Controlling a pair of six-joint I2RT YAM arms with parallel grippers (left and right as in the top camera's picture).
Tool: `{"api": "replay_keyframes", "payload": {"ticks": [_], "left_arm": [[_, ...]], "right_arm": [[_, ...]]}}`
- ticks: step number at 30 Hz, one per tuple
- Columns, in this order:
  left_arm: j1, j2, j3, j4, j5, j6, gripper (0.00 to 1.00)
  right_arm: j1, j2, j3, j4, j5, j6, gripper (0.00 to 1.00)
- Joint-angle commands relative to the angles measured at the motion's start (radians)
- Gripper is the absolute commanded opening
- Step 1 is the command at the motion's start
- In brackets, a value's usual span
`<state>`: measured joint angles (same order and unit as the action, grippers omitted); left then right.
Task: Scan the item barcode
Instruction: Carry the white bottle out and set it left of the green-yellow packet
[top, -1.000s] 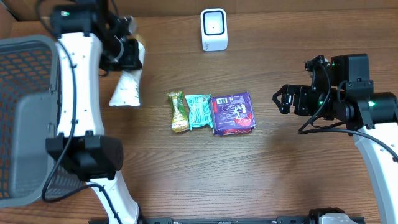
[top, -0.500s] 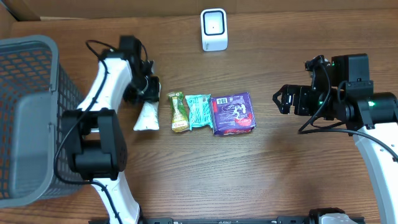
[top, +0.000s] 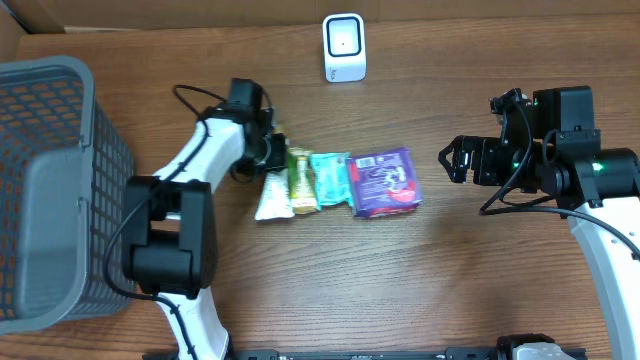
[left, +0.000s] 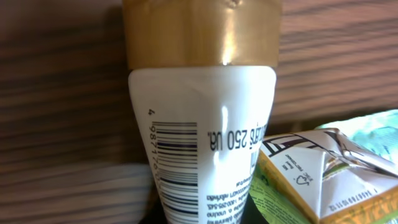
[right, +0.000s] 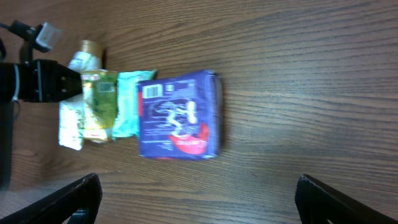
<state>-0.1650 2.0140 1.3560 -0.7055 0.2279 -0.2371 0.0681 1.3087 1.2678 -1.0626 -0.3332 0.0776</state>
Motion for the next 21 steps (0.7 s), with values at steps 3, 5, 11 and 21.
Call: {"api": "replay_keyframes", "payload": {"ticks": [3,5,11,21], "left_arm": [[-0.104,0.014,-0.026,0.011,0.106,-0.049,0.04],[-0.121,0.014,-0.018,0.010,0.106,-0.049,0.04],[-0.106,0.014,0.009,-0.004,0.103,-0.048,0.42],[0.009,0.011,0.342,-0.380,-0.009,0.033,1.00]], "right_arm": [[0.003,0.001,0.006,0.006,0.003,-0.007,1.00],[0.003,0.001,0.006,0.006,0.003,-0.007,1.00],[0.003,0.001,0.006,0.006,0.003,-0.007,1.00],[0.003,0.001,0.006,0.006,0.003,-0.007,1.00]]}}
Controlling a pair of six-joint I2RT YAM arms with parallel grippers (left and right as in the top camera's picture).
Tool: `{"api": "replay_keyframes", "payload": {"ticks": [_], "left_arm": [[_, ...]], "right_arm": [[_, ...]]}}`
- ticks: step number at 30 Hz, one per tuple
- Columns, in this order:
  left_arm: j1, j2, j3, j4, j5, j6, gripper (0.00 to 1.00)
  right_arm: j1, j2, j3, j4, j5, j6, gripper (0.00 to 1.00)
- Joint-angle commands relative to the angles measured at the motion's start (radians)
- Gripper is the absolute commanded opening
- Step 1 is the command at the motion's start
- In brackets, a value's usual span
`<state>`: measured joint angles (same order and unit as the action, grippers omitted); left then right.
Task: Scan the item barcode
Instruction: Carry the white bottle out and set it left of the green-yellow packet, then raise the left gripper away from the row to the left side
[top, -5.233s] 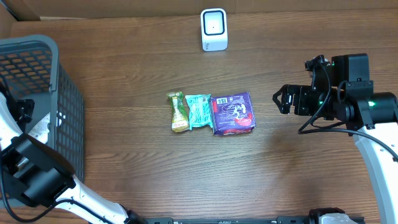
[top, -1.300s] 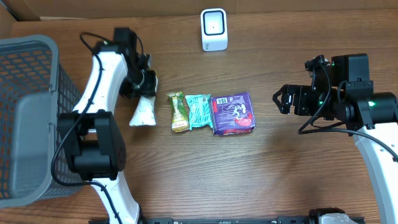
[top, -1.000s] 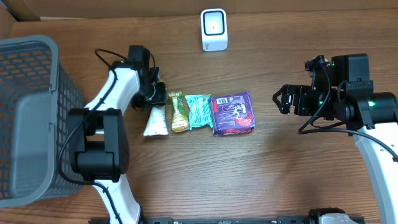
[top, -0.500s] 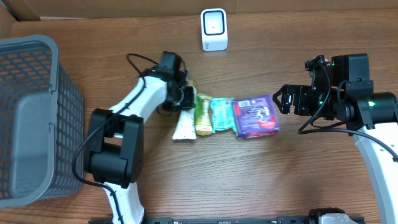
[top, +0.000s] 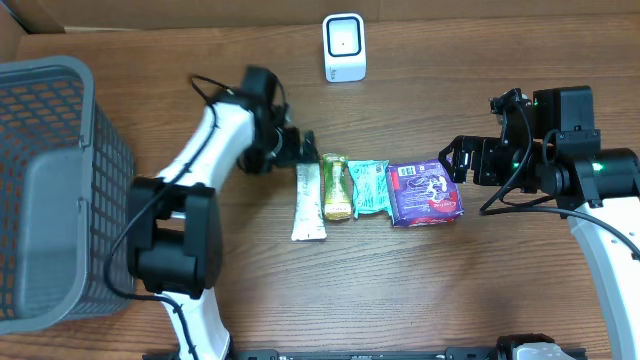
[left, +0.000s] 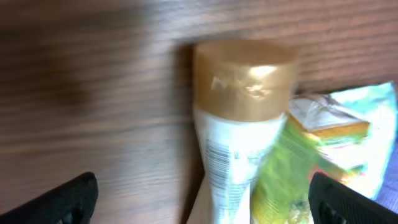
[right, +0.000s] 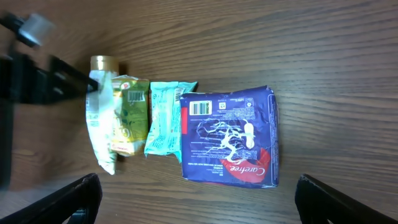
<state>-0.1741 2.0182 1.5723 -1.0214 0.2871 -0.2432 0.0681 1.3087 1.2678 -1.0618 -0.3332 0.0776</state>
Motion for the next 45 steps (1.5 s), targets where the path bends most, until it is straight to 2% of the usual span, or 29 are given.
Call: {"api": "replay_keyframes", "payload": {"ticks": [1,5,10,16,26,30,35,38,45], "left_arm": [[0.020,0.005,0.168,-0.105,-0.094,0.039,1.00],[0.021,-0.035,0.324,-0.229,-0.141,0.058,1.00],[0.021,-0.164,0.426,-0.287,-0.138,0.064,1.00],[0.022,-0.348,0.432,-0.339,-0.151,0.063,1.00],[0.024,-0.531,0.432,-0.533,-0.400,0.048,0.99],[0.024,-0.562,0.432,-0.592,-0.473,0.061,0.99],[0.024,-0.586,0.432,-0.607,-0.466,0.181,1.00],[0.032,-0.588,0.431,-0.610,-0.459,0.195,0.99],[0.148,-0.587,0.428,-0.594,-0.299,0.222,0.99]], "right_arm": [[0.003,0.001,0.006,0.005,0.003,-0.007,1.00],[0.003,0.001,0.006,0.005,0.003,-0.007,1.00],[0.003,0.001,0.006,0.006,0.002,-0.003,1.00],[0.003,0.001,0.006,-0.006,-0.010,0.007,1.00],[-0.001,0.001,0.006,0.013,-0.015,0.007,1.00],[-0.061,0.001,0.006,0.004,-0.025,0.027,1.00],[-0.212,0.003,0.003,-0.032,-0.061,-0.016,1.00],[-0.287,0.018,-0.026,-0.047,-0.064,-0.082,1.00],[-0.311,0.114,-0.162,0.045,-0.150,-0.033,1.00]]}}
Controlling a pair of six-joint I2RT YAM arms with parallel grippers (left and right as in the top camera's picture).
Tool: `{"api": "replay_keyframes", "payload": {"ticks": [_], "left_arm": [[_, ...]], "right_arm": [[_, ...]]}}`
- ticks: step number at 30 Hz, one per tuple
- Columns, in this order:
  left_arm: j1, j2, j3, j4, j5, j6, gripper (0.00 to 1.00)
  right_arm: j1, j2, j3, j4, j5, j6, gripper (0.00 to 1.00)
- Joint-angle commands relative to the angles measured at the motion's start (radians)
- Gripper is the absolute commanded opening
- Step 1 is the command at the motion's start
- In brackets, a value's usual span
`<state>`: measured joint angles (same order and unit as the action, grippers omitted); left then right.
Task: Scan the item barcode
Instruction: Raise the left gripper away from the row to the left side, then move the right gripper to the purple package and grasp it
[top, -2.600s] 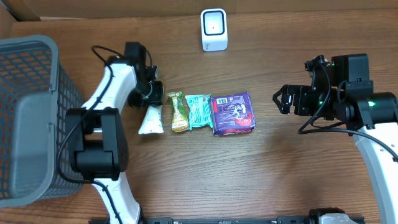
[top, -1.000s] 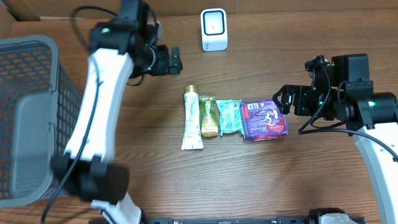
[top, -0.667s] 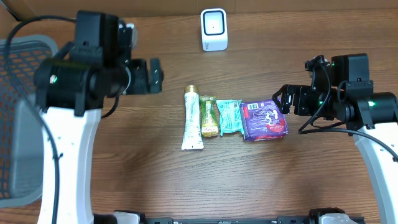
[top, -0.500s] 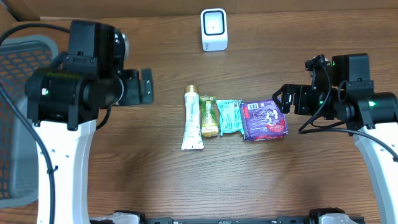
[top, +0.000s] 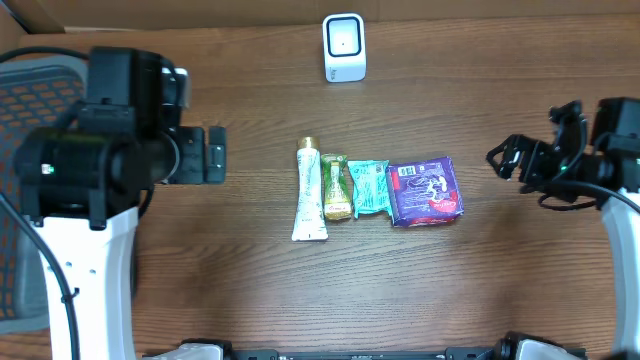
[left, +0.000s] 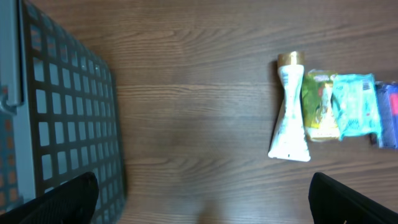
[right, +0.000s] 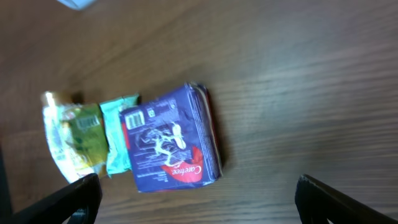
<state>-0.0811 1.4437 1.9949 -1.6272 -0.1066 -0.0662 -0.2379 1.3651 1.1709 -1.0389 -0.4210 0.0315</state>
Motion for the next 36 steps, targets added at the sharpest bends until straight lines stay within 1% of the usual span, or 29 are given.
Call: {"api": "replay_keyframes", "payload": {"ticks": [1,4,5,7,10,16,18,21,30,32,35,36], "left_arm": [[0.073,-0.012,0.002,0.018,0.110,0.045,1.00],[0.094,-0.009,-0.009,0.036,0.134,0.045,1.00],[0.094,-0.008,-0.015,0.042,0.134,0.044,1.00],[0.093,-0.002,-0.028,0.051,0.134,0.045,1.00],[0.094,0.016,-0.039,0.053,0.133,0.045,1.00],[0.094,0.064,-0.039,0.053,0.133,0.044,1.00],[0.094,0.079,-0.039,0.054,0.133,0.044,1.00],[0.094,0.099,-0.039,0.054,0.133,0.044,1.00],[0.094,0.126,-0.039,0.054,0.133,0.044,1.00],[0.094,0.127,-0.039,0.054,0.133,0.044,1.00],[0.094,0.127,-0.039,0.054,0.133,0.044,1.00],[0.094,0.127,-0.039,0.054,0.133,0.044,1.00]], "right_arm": [[-0.005,0.078,-0.084,0.037,-0.087,0.013,1.00],[-0.005,0.140,-0.134,0.104,-0.165,0.013,1.00],[-0.005,0.160,-0.144,0.123,-0.177,0.013,0.97],[-0.005,0.202,-0.157,0.152,-0.184,0.013,0.96],[-0.005,0.256,-0.171,0.185,-0.183,0.013,0.89],[0.000,0.337,-0.204,0.238,-0.187,0.012,0.88],[0.011,0.354,-0.204,0.242,-0.193,-0.012,0.88],[0.041,0.364,-0.205,0.250,-0.199,-0.053,0.89],[0.126,0.364,-0.226,0.310,-0.199,-0.058,0.88],[0.132,0.364,-0.243,0.329,-0.199,-0.046,0.83],[0.132,0.364,-0.272,0.359,-0.199,-0.031,0.70],[0.132,0.364,-0.279,0.367,-0.199,-0.028,0.70]]}}
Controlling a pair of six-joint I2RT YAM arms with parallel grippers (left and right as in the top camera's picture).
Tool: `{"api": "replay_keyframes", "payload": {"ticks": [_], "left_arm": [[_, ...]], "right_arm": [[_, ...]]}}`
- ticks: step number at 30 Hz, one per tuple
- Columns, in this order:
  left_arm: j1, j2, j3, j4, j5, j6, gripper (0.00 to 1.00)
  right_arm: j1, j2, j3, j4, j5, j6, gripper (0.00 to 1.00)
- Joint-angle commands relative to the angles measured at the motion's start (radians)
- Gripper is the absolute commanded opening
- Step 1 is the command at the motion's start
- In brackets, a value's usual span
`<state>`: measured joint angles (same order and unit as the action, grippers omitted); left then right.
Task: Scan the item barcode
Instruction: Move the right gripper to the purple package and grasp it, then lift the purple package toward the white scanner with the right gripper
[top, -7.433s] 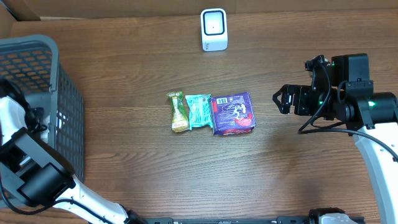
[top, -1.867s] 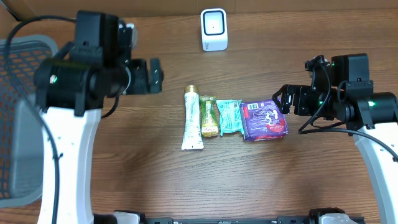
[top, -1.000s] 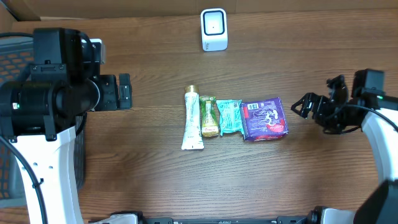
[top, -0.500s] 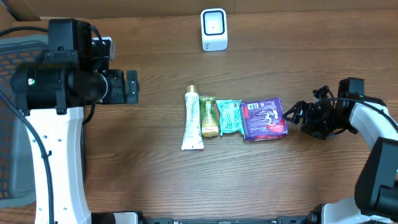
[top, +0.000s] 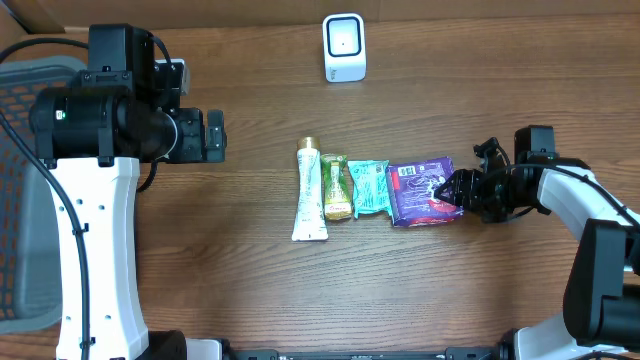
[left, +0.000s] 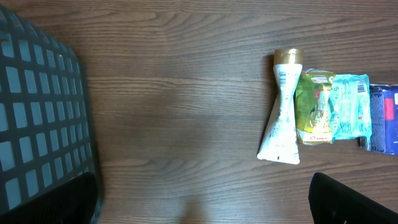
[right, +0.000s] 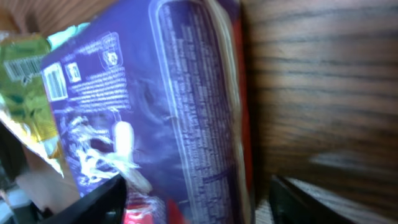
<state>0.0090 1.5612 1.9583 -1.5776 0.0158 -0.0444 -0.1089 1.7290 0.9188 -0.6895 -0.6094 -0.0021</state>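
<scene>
Four items lie in a row mid-table: a white tube with a gold cap (top: 308, 192), a green-yellow packet (top: 335, 187), a teal packet (top: 367, 187) and a purple Carefree pack (top: 424, 190) with a small barcode (right: 55, 82). My right gripper (top: 463, 188) sits low at the pack's right edge. In the right wrist view the right gripper (right: 196, 190) is open, with the pack's edge (right: 217, 106) between its spread fingers. My left gripper (left: 202, 211) is open, high over bare wood left of the tube (left: 281, 115). The white scanner (top: 344, 47) stands at the back.
A grey mesh basket (top: 25, 250) stands along the table's left side, partly under the left arm; its wall (left: 37, 118) also shows in the left wrist view. Bare wood lies in front of the row and between row and scanner.
My right gripper was up at the far right, apart from the row; now it is down at the purple pack's right edge. The left arm has barely shifted. The items have not moved.
My left gripper was at the tube's cap with the row left of centre. Then the whole row lay further right, the left gripper still at the cap. Later the left arm was high by the basket. Now the right gripper is at the purple pack.
</scene>
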Motion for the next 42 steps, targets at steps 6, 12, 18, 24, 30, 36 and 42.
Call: {"api": "replay_keyframes", "payload": {"ticks": [6,12,18,24,30,36,42], "left_arm": [[0.004,0.010,-0.002,0.005,0.010,0.023,0.99],[0.004,0.010,-0.002,0.005,0.010,0.023,0.99],[0.004,0.010,-0.002,0.005,0.010,0.023,1.00],[0.004,0.010,-0.002,0.005,0.010,0.023,1.00],[0.004,0.010,-0.002,0.005,0.010,0.023,1.00],[0.004,0.010,-0.002,0.005,0.010,0.023,1.00],[0.004,0.010,-0.002,0.005,0.010,0.023,1.00]], "right_arm": [[0.003,0.000,-0.056,0.028,-0.010,0.005,0.65],[0.003,0.000,-0.069,0.038,-0.010,0.005,0.59],[0.003,0.000,-0.069,0.030,-0.014,0.029,0.37],[0.003,0.000,-0.067,0.079,-0.075,0.085,0.04],[0.003,-0.010,-0.006,0.051,-0.167,0.084,0.04],[0.003,-0.089,0.160,-0.082,-0.084,0.074,0.04],[0.003,-0.225,0.329,-0.156,-0.009,0.072,0.04]]}}
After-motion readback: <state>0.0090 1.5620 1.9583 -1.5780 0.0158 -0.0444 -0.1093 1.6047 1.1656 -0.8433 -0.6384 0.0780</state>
